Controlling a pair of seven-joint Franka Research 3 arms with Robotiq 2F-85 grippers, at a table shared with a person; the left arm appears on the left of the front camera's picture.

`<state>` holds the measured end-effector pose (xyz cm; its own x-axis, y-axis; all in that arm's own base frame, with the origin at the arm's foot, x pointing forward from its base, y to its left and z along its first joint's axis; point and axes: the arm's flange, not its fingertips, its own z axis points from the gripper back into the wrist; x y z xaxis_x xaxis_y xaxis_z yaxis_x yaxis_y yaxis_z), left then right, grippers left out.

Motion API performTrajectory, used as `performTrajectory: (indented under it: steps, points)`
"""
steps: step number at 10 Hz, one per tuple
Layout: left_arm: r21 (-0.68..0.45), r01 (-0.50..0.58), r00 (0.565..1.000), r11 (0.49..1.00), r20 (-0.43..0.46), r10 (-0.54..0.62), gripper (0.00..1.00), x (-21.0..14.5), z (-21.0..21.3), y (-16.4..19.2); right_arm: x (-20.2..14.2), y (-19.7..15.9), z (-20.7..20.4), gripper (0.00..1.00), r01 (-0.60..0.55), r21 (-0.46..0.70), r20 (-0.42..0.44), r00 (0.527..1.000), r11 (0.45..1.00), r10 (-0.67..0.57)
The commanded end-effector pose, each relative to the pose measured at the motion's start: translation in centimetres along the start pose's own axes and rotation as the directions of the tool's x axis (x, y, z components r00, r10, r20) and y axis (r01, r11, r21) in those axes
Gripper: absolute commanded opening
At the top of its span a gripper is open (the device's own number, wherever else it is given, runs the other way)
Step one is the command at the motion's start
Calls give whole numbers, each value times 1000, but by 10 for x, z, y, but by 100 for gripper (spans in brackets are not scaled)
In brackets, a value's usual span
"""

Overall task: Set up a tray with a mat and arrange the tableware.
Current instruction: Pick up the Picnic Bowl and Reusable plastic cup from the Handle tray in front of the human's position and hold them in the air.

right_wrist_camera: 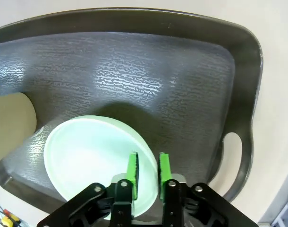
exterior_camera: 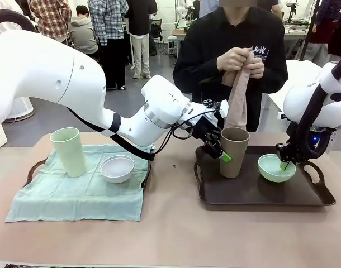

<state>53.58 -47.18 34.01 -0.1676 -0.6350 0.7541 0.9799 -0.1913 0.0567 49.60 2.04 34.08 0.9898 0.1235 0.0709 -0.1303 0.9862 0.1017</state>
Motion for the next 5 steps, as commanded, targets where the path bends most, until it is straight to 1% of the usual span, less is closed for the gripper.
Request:
performTrajectory:
  steps: [1, 2, 3, 4, 5]
  points:
    - [-15, 12, 1000, 1000, -4, -12, 0, -7, -2, -1, 5, -2, -3, 0, -6, 35, 9, 1000, 999, 5]
    - [-18, 4, 1000, 1000, -5, -4, 0, -7, -1, -1, 6, -1, -3, 0, -4, 35, 9, 1000, 999, 4]
    - [-21, -3, 1000, 1000, -4, 2, 30, -8, -1, -2, 6, -1, -2, 0, -3, 33, 10, 1000, 999, 2]
    - [-25, -9, 1000, 1000, -3, 9, 30, -9, -1, -3, 6, -2, -2, 0, -1, 31, 10, 1000, 1000, 1]
    - [-26, -11, 1000, 1000, -1, 11, 0, -9, 0, -3, 6, -3, -1, 0, 3, 31, 9, 1000, 1000, -3]
